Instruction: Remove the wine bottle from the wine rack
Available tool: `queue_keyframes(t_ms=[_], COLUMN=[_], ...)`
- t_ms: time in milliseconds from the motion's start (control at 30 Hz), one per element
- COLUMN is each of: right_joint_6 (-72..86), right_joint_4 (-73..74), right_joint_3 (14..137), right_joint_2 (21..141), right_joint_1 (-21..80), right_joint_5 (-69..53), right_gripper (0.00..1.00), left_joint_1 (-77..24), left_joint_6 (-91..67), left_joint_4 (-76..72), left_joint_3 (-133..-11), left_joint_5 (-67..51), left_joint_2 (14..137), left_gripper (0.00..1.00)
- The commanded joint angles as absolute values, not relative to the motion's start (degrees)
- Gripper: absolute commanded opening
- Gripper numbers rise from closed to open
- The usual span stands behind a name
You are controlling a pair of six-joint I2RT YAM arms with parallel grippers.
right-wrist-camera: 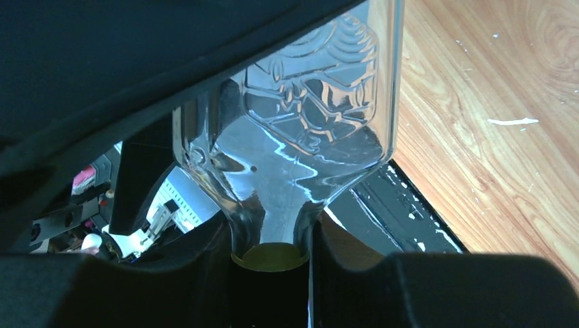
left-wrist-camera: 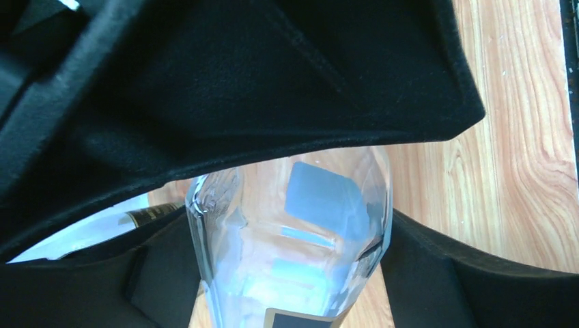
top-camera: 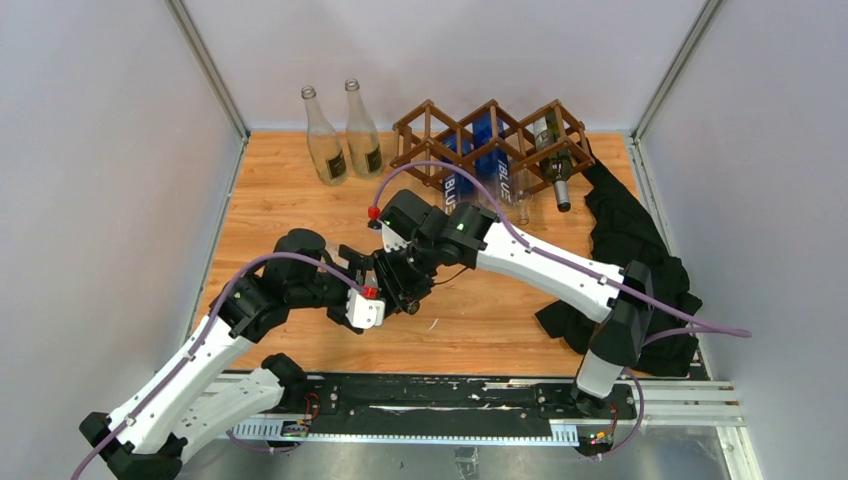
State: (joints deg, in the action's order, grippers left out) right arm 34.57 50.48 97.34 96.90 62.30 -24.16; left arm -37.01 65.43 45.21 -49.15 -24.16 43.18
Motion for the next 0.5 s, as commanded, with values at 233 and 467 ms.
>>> queue_keyframes(t_ms=[233,467], right_joint_6=[30.9,33.3], right_joint_4=[44.0,32.1], right_joint_3=[101.3,87.8], right_joint_2=[95.2,82.1], right_joint_1=[61.2,55.5], right_joint_5=[-25.0,-21.1], right_gripper=[0.66,0.91], left_joint_1=[-37.7,-37.6], left_joint_6=[65.5,50.9], left_joint_4=[39.0,29.8], left_joint_3=[-47.6,-45.9], left_joint_5=[-20.0,-18.2], left_joint_2=[42.6,41.5], left_gripper=[0.0,0.0])
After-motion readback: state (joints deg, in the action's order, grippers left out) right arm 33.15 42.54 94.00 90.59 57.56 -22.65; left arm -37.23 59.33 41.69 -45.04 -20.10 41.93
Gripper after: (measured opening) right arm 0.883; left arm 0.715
